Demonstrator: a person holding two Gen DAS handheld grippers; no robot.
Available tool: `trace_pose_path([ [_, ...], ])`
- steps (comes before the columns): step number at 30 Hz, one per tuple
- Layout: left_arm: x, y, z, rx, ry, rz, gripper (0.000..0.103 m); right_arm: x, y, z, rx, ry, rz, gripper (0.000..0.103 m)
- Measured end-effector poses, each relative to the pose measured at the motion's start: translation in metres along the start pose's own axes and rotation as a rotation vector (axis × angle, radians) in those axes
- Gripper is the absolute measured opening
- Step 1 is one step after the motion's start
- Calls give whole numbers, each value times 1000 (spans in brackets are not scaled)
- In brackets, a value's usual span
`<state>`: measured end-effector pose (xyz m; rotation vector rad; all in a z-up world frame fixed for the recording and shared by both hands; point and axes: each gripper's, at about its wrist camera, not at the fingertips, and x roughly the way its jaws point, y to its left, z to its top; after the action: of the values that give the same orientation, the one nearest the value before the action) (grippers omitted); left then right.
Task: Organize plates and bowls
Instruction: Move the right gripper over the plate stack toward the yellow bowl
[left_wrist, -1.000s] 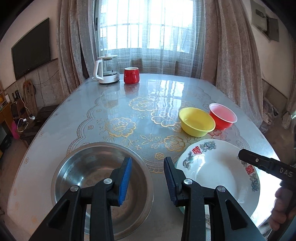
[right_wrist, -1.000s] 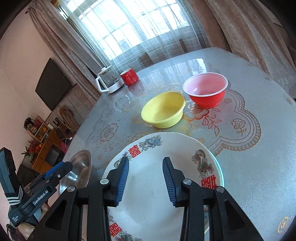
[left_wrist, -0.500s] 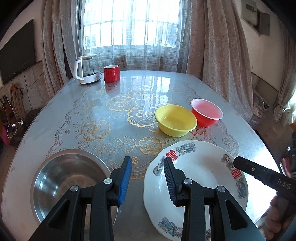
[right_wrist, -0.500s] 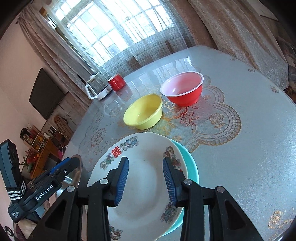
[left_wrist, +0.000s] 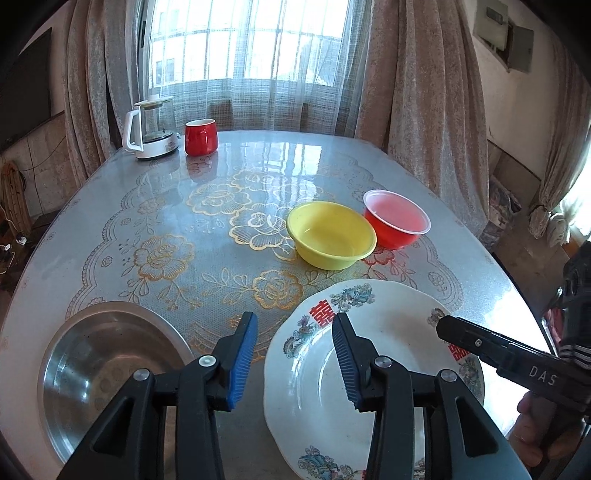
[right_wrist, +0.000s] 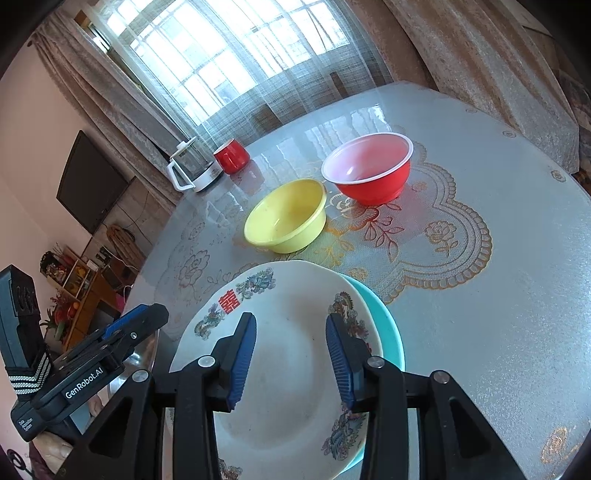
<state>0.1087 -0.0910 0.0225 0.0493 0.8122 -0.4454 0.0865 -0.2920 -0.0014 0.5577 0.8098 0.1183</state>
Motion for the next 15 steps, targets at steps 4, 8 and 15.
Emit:
trace_pose_path([
  [4,5,0,3,14,10,5,46,6,0,4,-1,10,-3,40],
  [8,10,4,8,5,17,6,47,9,0,11,-3,7,-11,40],
  [15,25,10,23,-7,18,23,53,16,-3,31,11,9,-8,40],
])
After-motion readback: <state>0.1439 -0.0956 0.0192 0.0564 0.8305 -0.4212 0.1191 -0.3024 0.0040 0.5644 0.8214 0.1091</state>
